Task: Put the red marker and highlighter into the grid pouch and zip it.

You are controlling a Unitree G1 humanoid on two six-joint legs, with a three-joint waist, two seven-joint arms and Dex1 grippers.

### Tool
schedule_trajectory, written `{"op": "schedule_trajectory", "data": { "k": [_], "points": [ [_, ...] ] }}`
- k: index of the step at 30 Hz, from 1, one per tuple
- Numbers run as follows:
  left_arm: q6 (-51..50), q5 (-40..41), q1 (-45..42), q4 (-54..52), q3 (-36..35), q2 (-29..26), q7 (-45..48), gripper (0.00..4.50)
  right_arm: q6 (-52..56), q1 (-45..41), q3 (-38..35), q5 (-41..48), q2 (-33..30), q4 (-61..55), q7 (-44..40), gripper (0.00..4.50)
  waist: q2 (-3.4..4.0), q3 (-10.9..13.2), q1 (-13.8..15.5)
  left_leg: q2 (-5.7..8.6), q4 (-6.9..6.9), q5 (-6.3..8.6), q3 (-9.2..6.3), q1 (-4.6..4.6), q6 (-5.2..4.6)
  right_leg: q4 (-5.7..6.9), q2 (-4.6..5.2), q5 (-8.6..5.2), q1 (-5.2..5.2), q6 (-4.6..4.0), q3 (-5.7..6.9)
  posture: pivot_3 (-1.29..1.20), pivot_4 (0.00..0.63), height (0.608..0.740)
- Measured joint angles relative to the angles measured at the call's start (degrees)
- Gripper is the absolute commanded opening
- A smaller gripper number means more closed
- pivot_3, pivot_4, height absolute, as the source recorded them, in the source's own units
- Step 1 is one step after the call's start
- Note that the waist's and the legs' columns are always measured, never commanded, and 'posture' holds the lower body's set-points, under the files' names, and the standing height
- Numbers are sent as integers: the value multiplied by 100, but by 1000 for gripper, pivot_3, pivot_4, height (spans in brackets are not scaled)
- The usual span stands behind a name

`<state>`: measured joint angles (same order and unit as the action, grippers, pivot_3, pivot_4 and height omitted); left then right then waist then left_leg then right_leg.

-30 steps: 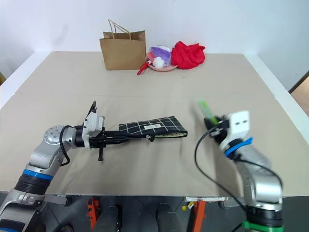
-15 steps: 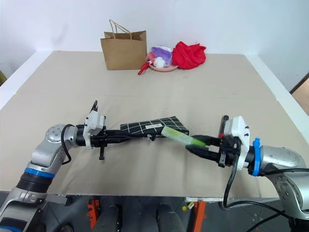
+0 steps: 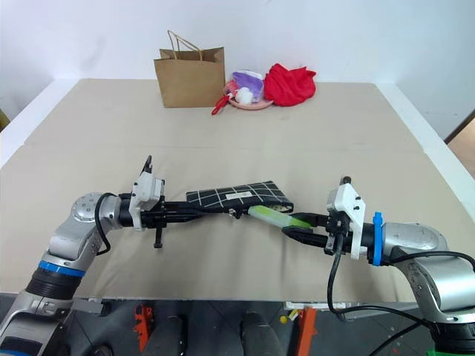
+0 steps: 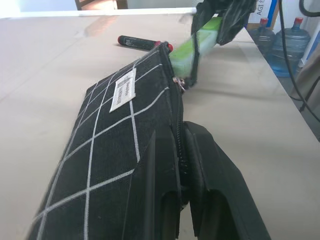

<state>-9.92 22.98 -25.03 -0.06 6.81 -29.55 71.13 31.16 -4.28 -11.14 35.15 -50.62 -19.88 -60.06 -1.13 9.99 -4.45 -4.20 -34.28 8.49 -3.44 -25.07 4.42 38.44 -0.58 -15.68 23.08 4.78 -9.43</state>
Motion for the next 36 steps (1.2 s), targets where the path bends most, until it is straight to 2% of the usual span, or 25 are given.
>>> {"op": "schedule_trajectory", "data": {
  "k": [10, 26, 28, 29, 33, 36],
  "points": [
    [-16, 0, 40, -109, 4, 0, -46, 0, -17, -83, 33, -68, 0, 110, -112, 1107, 0, 0, 1, 0, -2, 0, -1, 1, 0, 0, 0, 1, 0, -4, 0, 0, 150, 740],
    [-59, 2, 55, -265, 97, 134, -76, 0, 485, -1150, 936, -162, 333, 196, 102, 1107, 0, 0, 0, 0, -1, 0, -1, 1, 0, 1, 0, 3, 0, -1, 1, 0, 150, 740],
    [-59, 2, 55, -271, 100, 141, -84, 0, 624, -1237, 944, -95, 405, 196, 144, 2168, 0, 0, 0, 0, -1, 0, -1, 1, 0, 0, 0, 3, 0, -1, 1, 0, 150, 740],
    [-59, 2, 55, -275, 109, 148, -88, 0, 649, -1248, 946, -58, 415, 194, 135, 2450, 0, 0, 1, 0, -1, 0, -1, 0, -1, 1, -1, 2, 0, -1, 1, 0, 150, 740],
    [-61, 1, 70, -285, 125, 155, -105, 0, 755, -1103, 868, 155, 274, 129, -108, 4437, 0, 0, 4, 0, 1, 0, -1, 0, -1, 0, 0, 1, 0, 1, 1, 0, 150, 740],
    [-63, 1, 93, -287, 119, 139, -113, 0, 915, -780, 452, 462, 2, 77, -306, 4437, 0, 0, 28, 0, 0, 0, -1, -1, -1, 0, 0, -1, -1, 2, 0, 0, 150, 740]
  ]
}}
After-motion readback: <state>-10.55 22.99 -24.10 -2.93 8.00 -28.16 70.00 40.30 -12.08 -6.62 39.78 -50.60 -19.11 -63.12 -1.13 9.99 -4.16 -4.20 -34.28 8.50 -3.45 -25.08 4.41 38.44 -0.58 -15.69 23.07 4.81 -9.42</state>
